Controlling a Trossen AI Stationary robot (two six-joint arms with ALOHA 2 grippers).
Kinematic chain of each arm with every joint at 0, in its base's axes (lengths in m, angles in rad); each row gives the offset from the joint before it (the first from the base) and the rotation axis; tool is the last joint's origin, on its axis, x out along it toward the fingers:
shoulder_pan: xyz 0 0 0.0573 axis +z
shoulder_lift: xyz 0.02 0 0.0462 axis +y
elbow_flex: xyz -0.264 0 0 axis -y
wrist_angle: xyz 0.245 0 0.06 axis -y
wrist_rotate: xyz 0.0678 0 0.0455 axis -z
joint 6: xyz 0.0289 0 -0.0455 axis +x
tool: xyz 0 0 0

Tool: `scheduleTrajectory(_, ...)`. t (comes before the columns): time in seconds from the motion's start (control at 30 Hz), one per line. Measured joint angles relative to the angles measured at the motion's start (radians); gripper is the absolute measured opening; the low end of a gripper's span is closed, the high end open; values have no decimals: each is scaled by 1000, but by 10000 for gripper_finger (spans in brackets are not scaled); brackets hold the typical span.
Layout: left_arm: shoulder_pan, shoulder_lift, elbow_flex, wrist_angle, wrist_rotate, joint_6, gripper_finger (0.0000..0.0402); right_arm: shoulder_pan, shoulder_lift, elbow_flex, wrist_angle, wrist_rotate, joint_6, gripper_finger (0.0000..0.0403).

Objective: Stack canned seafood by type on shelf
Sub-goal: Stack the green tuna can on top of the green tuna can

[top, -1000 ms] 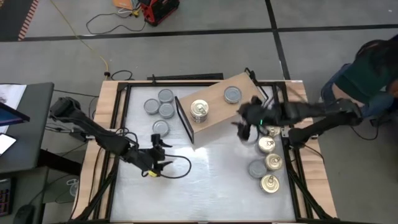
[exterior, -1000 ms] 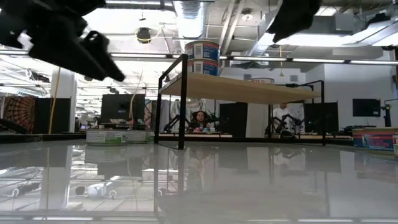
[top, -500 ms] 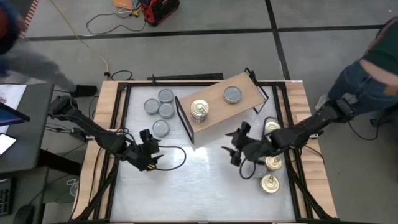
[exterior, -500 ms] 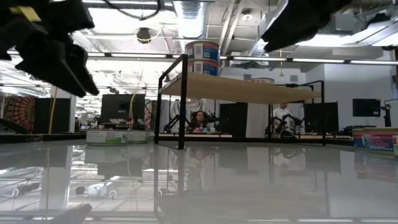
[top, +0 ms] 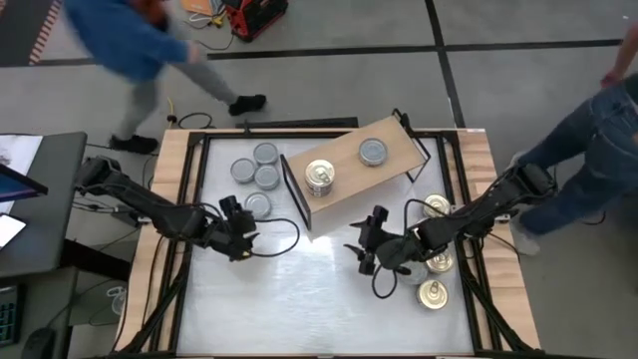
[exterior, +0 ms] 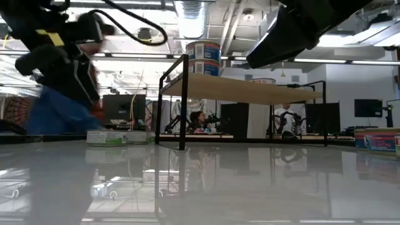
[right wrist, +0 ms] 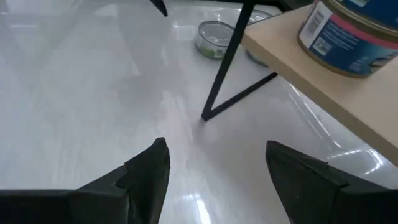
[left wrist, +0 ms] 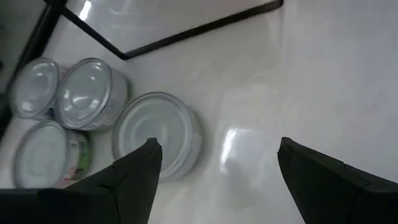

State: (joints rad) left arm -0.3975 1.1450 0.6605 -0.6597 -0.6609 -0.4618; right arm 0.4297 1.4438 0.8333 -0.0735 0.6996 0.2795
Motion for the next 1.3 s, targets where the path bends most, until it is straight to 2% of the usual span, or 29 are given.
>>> scheduleTrajectory(0.23,30,138,0,-3,-10,205,258,9,2,1,-1,11,0,291)
scheduleTrajectory(0.4,63,240,0,-3,-46,247,234,16,3,1,-1,11,0,291)
scheduleTrajectory(0.6,104,309,0,-2,-26,287,195,16,3,1,-1,10,8,291)
scheduleTrajectory(0.77,108,334,0,6,-42,293,136,16,3,1,-1,10,32,291)
scheduleTrajectory(0.93,107,334,2,13,-48,289,40,15,19,1,1,10,34,291)
scheduleTrajectory(1.0,106,333,3,21,-27,284,11,14,30,1,4,10,35,291)
scheduleTrajectory(1.2,86,329,5,20,30,245,1,14,43,2,6,10,60,291)
scheduleTrajectory(1.3,77,329,0,35,155,221,0,14,44,1,6,10,61,291)
